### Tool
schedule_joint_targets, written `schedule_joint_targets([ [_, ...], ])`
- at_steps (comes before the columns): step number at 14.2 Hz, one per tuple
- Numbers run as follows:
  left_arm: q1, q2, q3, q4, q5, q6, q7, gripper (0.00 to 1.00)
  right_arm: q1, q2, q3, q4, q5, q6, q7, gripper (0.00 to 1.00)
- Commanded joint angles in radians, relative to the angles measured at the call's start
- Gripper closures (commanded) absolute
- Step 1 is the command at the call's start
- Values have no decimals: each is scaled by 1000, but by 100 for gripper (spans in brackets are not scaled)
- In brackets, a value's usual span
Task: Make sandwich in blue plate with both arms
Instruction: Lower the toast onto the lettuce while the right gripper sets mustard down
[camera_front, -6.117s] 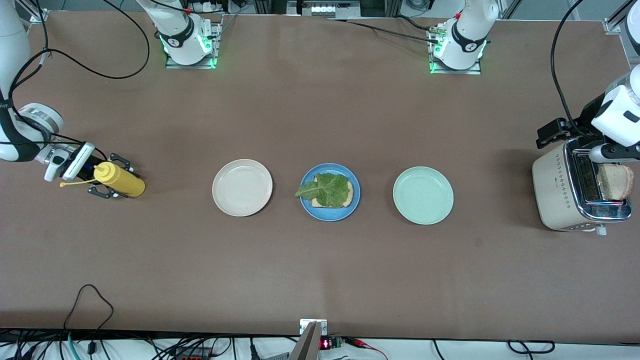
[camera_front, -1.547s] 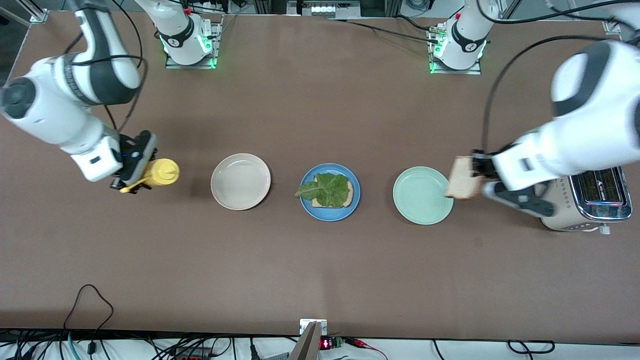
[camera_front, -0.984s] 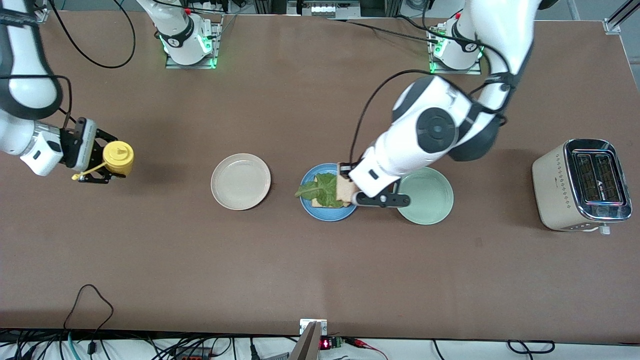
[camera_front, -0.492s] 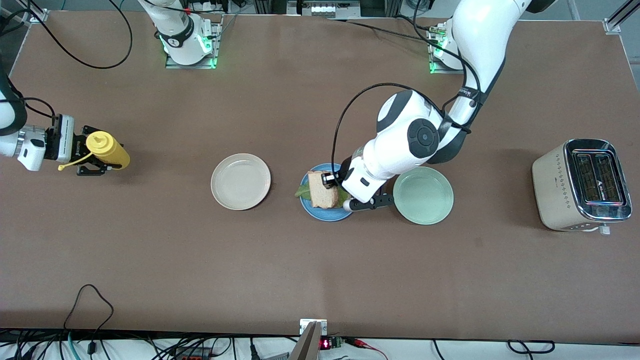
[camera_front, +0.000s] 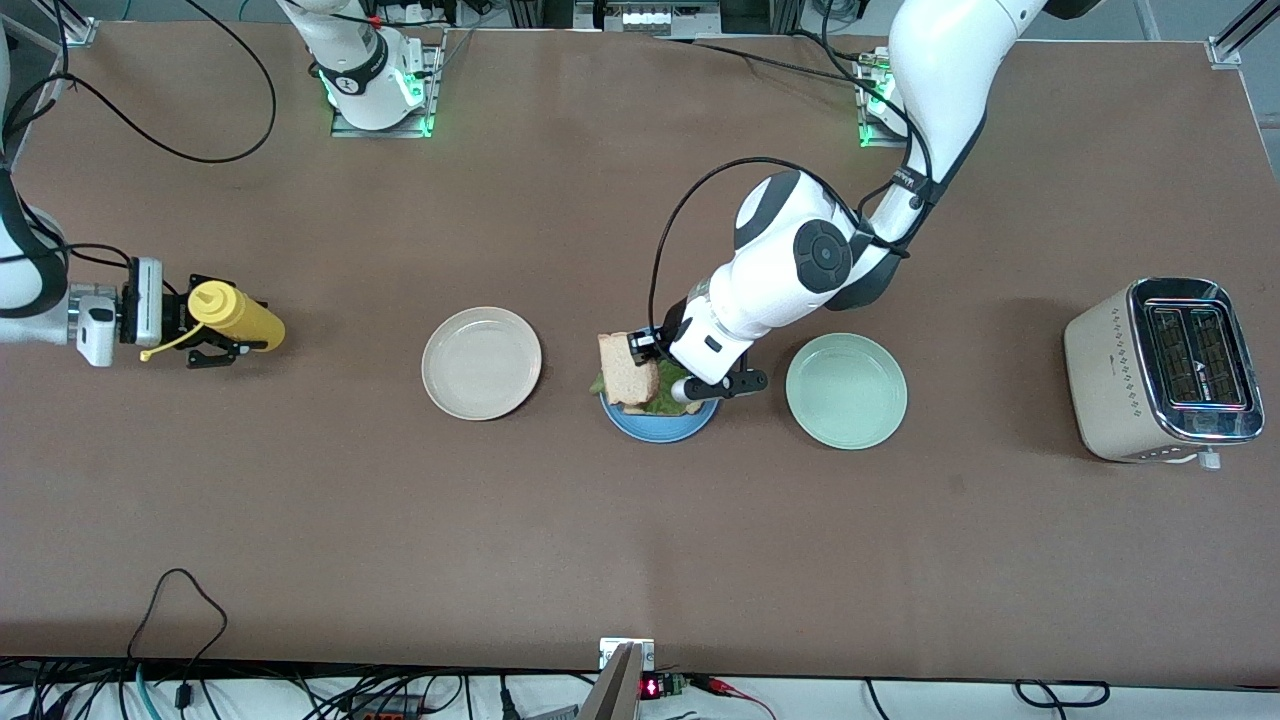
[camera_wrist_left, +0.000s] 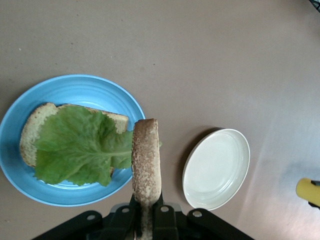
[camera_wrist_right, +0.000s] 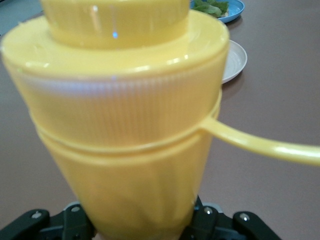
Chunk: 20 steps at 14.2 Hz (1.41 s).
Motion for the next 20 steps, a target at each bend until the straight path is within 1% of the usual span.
schedule_joint_targets([
  [1,87,-44,-66,-75,-31,12,101,99,-29,74,24,60,18,-41,-32,100],
  [2,123,-43,-99,-83,-31,12,130,99,-33,91,24,73,18,-41,-36,100],
  [3,144,-41,-110,-93,-31,14,159,99,-35,102,24,80,18,-40,-36,100],
  [5,152,-41,-117,-116,-32,43,178,99,-41,124,24,93,16,-40,-45,100],
  [7,152,-37,-140,-145,-37,111,179,99,-52,142,24,100,16,-38,-48,100],
  [9,152,-33,-143,-161,-37,146,181,99,-53,145,23,105,16,-37,-45,99],
  [10,152,-32,-144,-161,-37,147,181,99,-55,147,23,109,15,-37,-45,97],
  [14,164,-30,-144,-184,-37,149,231,98,-78,147,21,123,7,-37,-48,97],
  [16,172,-21,-144,-193,-37,149,250,97,-81,151,19,125,7,-34,-45,96],
  [19,172,-9,-143,-193,-38,149,250,95,-82,170,19,128,15,-31,-40,86],
  [20,172,-7,-143,-193,-38,149,250,94,-82,170,19,129,16,-31,-36,71],
])
